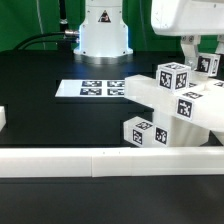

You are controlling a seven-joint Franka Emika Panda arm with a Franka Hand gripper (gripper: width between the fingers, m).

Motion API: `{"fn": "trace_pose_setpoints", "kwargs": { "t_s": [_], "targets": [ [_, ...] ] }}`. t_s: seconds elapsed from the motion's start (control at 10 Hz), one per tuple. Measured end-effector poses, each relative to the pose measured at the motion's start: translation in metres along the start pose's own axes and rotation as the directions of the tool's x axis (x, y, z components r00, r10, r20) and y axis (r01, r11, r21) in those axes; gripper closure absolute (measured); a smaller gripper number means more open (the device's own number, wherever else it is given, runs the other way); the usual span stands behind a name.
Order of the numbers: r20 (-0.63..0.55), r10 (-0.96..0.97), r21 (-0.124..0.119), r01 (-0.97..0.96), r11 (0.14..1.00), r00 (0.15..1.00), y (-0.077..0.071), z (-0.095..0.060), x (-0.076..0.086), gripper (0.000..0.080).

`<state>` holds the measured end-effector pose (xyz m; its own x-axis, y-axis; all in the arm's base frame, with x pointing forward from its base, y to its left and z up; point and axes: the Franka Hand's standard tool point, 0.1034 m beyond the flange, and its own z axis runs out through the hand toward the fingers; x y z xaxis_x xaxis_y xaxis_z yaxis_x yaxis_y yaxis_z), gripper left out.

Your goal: Assemble chair

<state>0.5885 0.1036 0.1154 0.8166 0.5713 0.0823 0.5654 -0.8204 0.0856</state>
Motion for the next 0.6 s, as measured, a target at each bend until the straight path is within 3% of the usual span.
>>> {"fn": "trace_pose_setpoints", "kwargs": {
  "t_s": [0.1, 0.5, 0.6],
  "targets": [
    [0.0, 0.0, 0.0, 0.0, 1.0, 1.0, 0.0, 0.0003, -0.0002, 0.0528],
    [0.002, 0.048, 0.002, -0.048, 0.999, 0.999, 0.0037, 0.0014, -0.0027, 0.0528],
    [-0.001, 0.135, 0.007, -0.135, 0.991, 0.991, 0.0055, 0.0017, -0.0037, 0.0528]
  ]
}}
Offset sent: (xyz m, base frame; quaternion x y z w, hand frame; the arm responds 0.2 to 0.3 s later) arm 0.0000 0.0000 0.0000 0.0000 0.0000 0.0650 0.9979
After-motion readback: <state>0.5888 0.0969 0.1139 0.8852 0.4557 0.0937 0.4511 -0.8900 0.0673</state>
